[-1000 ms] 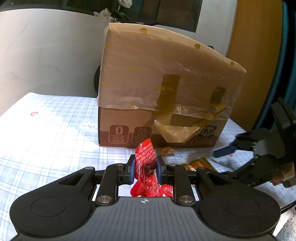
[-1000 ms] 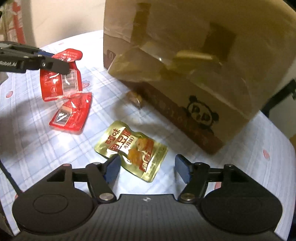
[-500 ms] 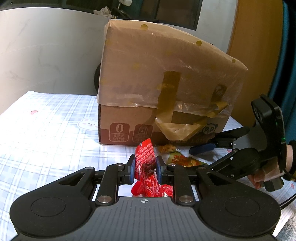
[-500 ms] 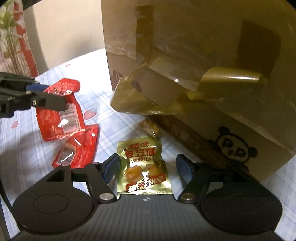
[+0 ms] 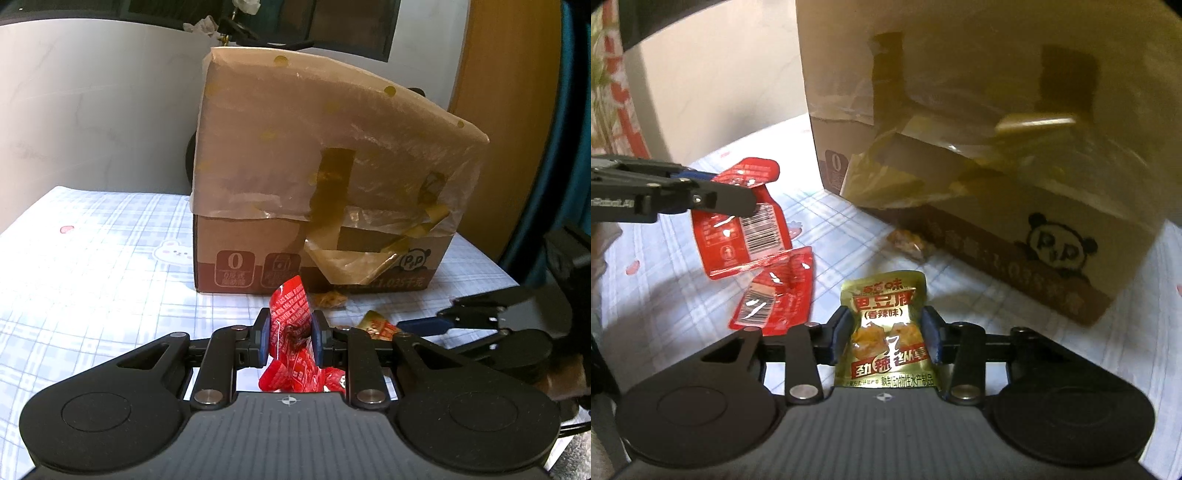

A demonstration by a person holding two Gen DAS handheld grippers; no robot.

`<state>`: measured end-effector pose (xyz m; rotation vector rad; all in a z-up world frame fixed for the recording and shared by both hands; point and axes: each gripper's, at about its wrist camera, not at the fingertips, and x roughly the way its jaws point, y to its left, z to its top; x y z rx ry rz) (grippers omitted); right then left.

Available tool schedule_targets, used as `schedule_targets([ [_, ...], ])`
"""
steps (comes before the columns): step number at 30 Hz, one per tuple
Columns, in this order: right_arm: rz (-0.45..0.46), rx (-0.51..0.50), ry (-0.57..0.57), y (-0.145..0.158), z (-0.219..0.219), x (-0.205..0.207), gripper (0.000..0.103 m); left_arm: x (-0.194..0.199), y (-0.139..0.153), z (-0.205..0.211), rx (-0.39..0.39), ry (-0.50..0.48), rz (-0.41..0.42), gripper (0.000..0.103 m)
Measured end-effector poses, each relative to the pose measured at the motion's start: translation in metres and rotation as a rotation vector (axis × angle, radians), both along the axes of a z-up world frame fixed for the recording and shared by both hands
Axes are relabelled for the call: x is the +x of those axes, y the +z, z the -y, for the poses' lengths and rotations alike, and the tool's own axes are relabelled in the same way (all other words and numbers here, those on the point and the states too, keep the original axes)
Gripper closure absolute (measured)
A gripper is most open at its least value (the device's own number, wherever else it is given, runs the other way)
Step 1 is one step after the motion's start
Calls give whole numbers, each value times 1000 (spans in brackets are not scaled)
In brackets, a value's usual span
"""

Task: Organize snacks
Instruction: 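Lift the candy packs and gold pouch and carry them over the box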

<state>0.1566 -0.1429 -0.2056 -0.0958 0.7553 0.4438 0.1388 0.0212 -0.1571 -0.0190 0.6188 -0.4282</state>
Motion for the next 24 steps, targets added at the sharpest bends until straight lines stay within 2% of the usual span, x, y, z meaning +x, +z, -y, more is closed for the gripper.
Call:
schedule_targets([
  [5, 56, 58, -59, 16, 6, -23, 59, -4, 11, 1, 3, -12, 33, 80],
  [10, 154, 76, -80, 50, 16, -42, 59, -7, 37, -1, -7, -31, 93, 80],
  [18, 356, 89, -96, 120, 27, -53, 59, -4, 105, -6, -43, -66, 258, 80],
  [24, 464, 121, -128, 168, 36, -33, 59, 24, 151, 5, -59, -83, 372, 80],
])
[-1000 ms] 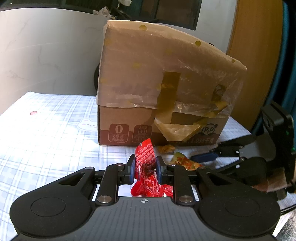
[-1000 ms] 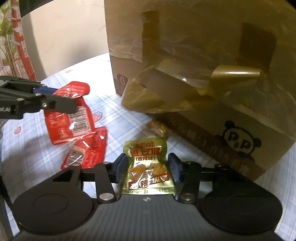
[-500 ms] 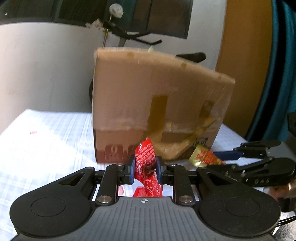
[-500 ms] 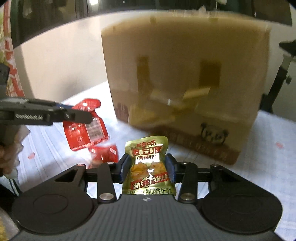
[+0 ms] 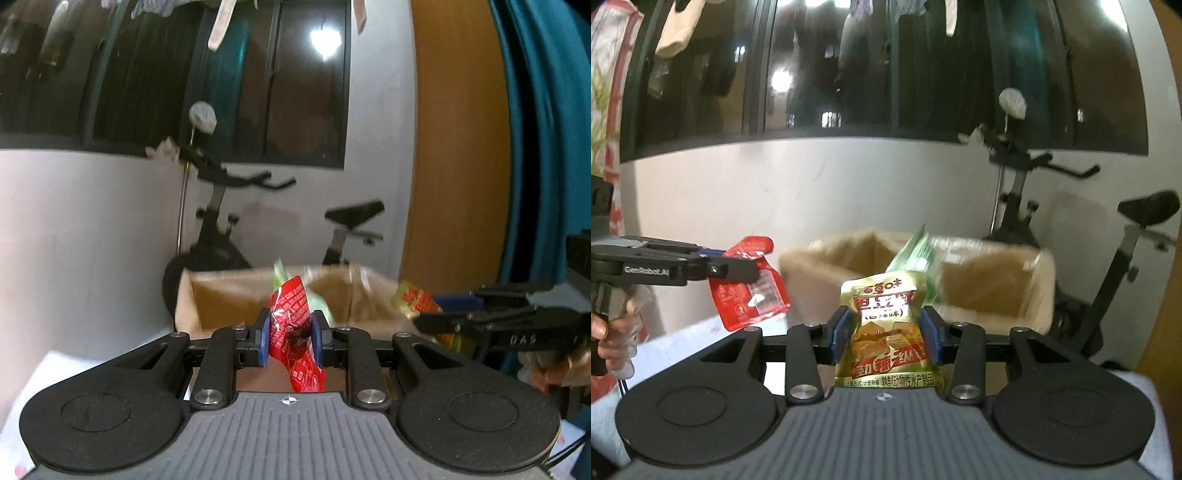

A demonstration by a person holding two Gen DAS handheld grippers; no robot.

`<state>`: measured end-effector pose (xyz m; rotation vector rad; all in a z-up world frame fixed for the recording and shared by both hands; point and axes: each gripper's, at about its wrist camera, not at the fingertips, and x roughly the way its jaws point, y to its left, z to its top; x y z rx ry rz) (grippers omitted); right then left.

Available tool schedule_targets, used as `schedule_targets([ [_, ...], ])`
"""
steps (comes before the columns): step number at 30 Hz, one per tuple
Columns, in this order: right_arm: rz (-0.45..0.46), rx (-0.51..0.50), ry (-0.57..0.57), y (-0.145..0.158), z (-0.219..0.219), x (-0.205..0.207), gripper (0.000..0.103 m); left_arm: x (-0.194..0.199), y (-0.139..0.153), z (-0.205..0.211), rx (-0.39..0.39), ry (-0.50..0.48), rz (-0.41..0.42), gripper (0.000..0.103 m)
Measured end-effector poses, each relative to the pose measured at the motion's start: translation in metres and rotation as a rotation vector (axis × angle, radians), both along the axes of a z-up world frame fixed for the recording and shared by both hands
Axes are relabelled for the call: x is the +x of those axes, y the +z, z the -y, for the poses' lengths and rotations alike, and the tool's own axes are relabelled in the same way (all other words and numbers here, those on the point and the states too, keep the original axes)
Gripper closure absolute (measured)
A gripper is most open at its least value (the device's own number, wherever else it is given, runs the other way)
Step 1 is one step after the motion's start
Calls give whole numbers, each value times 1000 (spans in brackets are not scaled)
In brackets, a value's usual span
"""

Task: Organize snacks
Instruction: 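Lift the candy packs and gold pouch and carry them over the box, then open the left tool dropping the candy packs while the right tool drops the gold pouch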

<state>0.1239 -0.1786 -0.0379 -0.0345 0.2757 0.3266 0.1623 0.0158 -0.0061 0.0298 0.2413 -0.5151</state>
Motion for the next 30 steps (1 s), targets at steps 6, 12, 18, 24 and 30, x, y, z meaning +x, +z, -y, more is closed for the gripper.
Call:
schedule_targets([
  [6, -39, 5, -91, 16, 14, 52, 59, 51, 16, 26, 18, 1, -3, 80],
  [12, -140, -1, -194, 11, 26, 94, 58, 91, 7, 38, 58, 42, -82, 79],
  [18, -212, -33, -229, -3, 26, 119, 56, 117, -11, 32, 85, 83, -169, 75],
  [24, -223, -34, -248, -10, 26, 125, 52, 115, -14, 27, 123, 112, -156, 42],
  [30, -164, -23, -267, -2, 25, 108, 41, 105, -3, 20, 74, 120, -138, 37],
])
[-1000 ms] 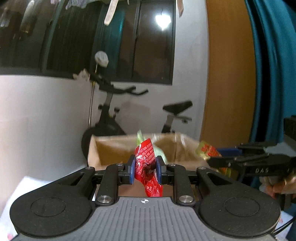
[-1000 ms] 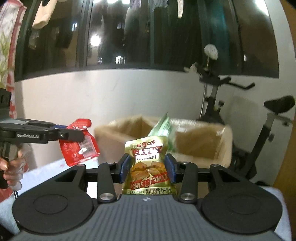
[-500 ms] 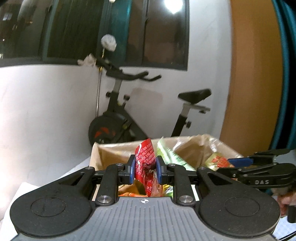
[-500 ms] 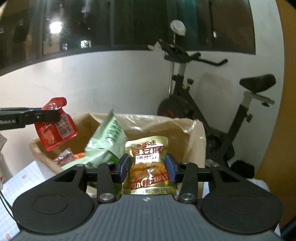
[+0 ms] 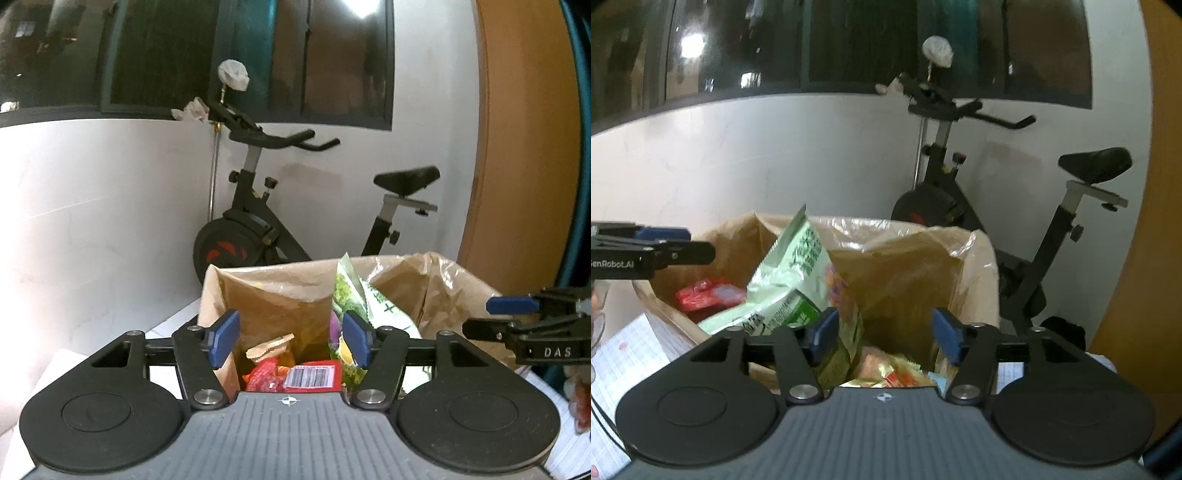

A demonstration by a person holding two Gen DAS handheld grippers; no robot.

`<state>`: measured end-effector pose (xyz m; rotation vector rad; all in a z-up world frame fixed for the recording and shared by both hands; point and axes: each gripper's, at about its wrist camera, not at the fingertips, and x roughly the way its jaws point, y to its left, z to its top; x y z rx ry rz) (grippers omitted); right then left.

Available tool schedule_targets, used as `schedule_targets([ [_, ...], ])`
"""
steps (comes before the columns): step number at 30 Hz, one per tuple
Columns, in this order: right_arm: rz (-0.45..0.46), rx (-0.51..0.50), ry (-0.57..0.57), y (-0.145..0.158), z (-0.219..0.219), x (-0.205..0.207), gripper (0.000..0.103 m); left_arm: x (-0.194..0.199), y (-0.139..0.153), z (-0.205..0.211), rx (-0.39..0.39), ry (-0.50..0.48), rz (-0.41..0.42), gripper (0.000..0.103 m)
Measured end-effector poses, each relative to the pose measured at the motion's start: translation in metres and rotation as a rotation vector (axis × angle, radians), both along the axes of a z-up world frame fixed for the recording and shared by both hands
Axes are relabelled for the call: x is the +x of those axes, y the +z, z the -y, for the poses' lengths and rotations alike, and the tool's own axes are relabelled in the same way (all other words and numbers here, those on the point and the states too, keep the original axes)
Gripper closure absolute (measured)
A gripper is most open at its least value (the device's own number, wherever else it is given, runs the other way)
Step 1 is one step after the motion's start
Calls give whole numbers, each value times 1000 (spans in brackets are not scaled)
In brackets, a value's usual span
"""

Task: Organize snacks
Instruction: 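Open the left tool dropping the candy packs while the right tool drops the gold pouch, then move both tools back down to the last snacks beside the box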

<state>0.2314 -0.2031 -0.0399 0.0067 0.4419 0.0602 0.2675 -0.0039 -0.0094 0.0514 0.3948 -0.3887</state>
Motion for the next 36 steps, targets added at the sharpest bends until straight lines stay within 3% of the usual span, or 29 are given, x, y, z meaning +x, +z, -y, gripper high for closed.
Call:
schedule_targets([
  [4, 56, 28, 21, 5, -1, -19, 27, -13, 6, -8, -29, 14, 13, 33],
  [10, 99, 91, 63, 10, -4, -46, 21, -44, 12, -16, -1, -3, 62, 26],
  [18, 148, 127, 94, 7, -16, -83, 15, -80, 0, -25, -11, -3, 31, 25],
  [21, 158, 119, 86, 3, -22, -94, 7, -91, -9, -28, -25, 7, 17, 25],
  [31, 144, 129, 83, -24, -27, -119, 6, -113, -44, -39, -62, 67, -69, 25],
  [36, 74, 122, 85, -50, -31, -128, 6, -122, -67, -41, -56, 91, -150, 26],
])
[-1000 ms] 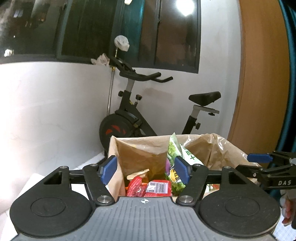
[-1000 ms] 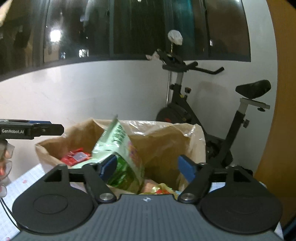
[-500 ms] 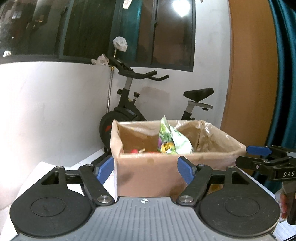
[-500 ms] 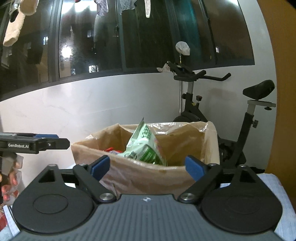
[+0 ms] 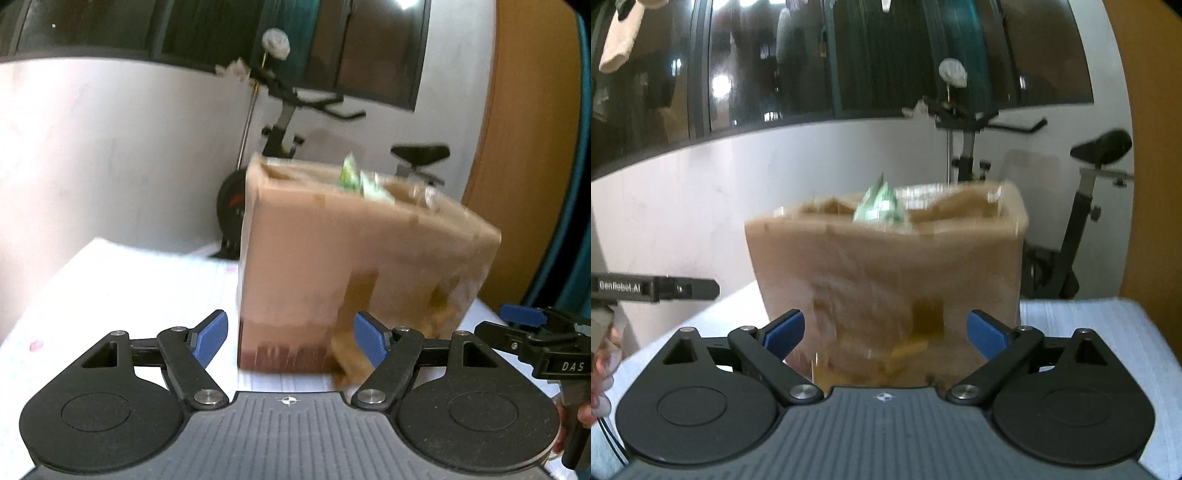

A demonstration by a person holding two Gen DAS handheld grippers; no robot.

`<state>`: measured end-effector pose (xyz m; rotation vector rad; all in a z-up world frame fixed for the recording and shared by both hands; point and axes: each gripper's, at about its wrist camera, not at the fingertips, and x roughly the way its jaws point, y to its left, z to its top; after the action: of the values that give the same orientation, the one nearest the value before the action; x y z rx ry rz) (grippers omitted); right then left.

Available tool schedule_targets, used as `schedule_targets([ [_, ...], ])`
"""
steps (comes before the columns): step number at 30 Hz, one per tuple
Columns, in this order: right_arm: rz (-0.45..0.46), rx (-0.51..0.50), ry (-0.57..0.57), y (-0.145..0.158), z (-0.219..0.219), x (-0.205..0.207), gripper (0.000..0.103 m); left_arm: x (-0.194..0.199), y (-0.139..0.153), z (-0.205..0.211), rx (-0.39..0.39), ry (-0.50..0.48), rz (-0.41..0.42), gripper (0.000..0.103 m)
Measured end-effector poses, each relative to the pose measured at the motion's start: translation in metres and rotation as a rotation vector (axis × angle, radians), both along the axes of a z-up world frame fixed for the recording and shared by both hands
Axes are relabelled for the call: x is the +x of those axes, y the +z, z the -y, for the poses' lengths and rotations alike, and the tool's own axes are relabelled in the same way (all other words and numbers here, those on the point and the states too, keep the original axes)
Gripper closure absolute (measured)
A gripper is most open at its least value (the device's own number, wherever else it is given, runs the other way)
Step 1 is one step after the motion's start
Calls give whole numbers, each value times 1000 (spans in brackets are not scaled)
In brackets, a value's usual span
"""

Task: Organize snacks
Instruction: 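Move both tools back down to the last snacks beside the box, then grasp the red candy pack with the left tool while the right tool grasps the nut bag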

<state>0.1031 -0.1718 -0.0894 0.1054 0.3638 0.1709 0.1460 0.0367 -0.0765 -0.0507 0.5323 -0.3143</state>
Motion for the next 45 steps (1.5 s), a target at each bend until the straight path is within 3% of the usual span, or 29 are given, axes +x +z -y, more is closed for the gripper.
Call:
schedule_targets([
  [10, -176, 10, -46, -55, 3, -6, 10, -2, -54, 15, 28, -55, -192, 27],
  [16, -218, 30, -48, -67, 6, -7, 11, -2, -82, 28, 16, -91, -333, 36],
  [24, -245, 53, -43, -77, 8, -5, 11, 12, -102, 38, 13, -85, -408, 46],
  [32, -251, 72, -51, -81, 11, -4, 11, 25, -108, 52, 51, -95, -390, 49],
  [41, -265, 87, -61, -86, 14, -5, 11, 25, -118, 71, 175, -122, -316, 51],
  [45, -271, 92, -62, -88, 14, -5, 11, 22, -119, 63, 151, -133, -299, 52],
])
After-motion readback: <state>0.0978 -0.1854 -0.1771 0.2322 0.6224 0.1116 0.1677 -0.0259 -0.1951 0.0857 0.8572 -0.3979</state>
